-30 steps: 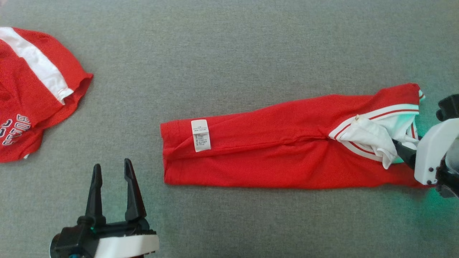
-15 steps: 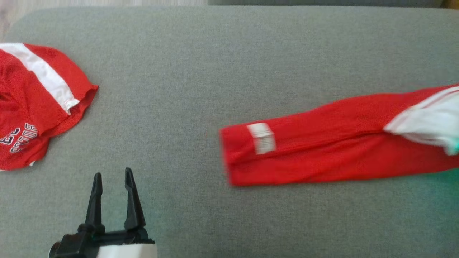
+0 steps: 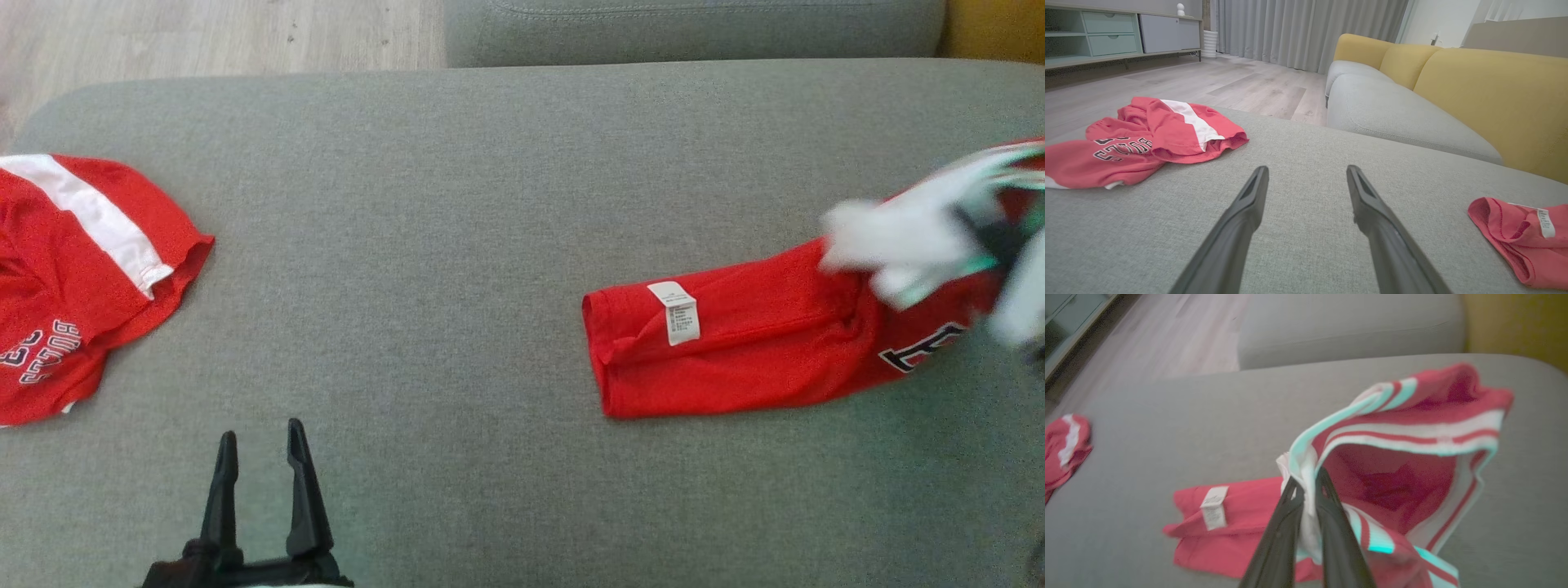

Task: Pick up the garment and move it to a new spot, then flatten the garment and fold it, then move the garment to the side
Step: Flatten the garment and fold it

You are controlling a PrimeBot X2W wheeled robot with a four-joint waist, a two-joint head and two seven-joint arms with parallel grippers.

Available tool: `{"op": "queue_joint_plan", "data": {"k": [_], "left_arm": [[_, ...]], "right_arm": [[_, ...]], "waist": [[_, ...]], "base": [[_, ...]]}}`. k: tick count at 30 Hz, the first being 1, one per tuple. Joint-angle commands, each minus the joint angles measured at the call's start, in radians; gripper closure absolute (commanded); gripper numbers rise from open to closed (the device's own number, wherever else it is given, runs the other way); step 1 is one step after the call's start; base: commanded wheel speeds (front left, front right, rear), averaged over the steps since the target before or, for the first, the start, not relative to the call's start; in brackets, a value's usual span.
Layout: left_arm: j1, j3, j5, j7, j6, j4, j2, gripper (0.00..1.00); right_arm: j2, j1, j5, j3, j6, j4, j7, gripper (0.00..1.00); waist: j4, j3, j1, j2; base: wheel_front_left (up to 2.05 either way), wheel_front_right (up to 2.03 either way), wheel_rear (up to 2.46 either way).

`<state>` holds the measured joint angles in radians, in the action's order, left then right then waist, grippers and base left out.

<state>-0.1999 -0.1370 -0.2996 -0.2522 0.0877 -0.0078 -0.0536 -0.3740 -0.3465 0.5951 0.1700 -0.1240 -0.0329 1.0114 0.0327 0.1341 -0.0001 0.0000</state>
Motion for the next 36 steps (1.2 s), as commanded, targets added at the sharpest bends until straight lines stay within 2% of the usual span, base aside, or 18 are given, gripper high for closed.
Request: {"op": "queue_joint_plan", "data": {"k": [1,5,10,21,30,31,32,36], "left_arm": [[0.019,0.023,-0.002,-0.009,0.000,-0.027,0.003,0.00],[0.027,0.016,-0.005,-0.009,0.000,-0.022,0.003,0.00],[0.029,0.013,-0.004,-0.009,-0.002,-0.006,0.003,0.00],[0.029,-0.010,-0.018,-0.010,0.009,0.025,0.003,0.00],[0.049,-0.026,-0.025,-0.010,0.011,0.035,0.003,0.00],[0.049,-0.024,-0.026,-0.010,0.010,0.035,0.003,0.00],[0.047,-0.022,-0.025,-0.010,0.010,0.036,0.003,0.00],[0.038,-0.018,-0.022,-0.010,0.008,0.036,0.003,0.00]], "right_arm": [[0.000,0.013,0.007,-0.048,-0.007,-0.066,0.015,1.00],[0.054,0.096,0.038,-0.229,-0.007,-0.145,0.046,1.00],[0.129,0.128,0.025,-0.344,-0.007,-0.121,-0.026,1.00],[0.250,0.067,-0.030,-0.443,-0.007,0.013,-0.163,1.00],[0.280,0.031,-0.062,-0.500,-0.007,0.109,-0.223,1.00],[0.284,0.028,-0.057,-0.505,-0.007,0.113,-0.232,0.61],[0.288,0.026,-0.048,-0.510,-0.007,0.112,-0.244,0.00],[0.309,0.026,0.004,-0.489,-0.007,0.077,-0.320,0.00]], "waist": [[-0.002,-0.001,0.0001,0.0000],[0.005,0.000,0.0001,0.0000],[0.017,0.006,0.0001,0.0000],[0.025,0.015,0.0001,0.0000],[0.037,0.020,0.0001,0.0000],[0.038,0.020,0.0001,0.0000],[0.038,0.020,0.0001,0.0000],[0.038,0.013,0.0001,0.0000]], "base": [[0.00,0.00,0.00],[0.00,0.00,0.00],[0.00,0.00,0.00],[0.00,0.00,0.00],[0.00,0.00,0.00],[0.00,0.00,0.00],[0.00,0.00,0.00],[0.00,0.00,0.00]]}}
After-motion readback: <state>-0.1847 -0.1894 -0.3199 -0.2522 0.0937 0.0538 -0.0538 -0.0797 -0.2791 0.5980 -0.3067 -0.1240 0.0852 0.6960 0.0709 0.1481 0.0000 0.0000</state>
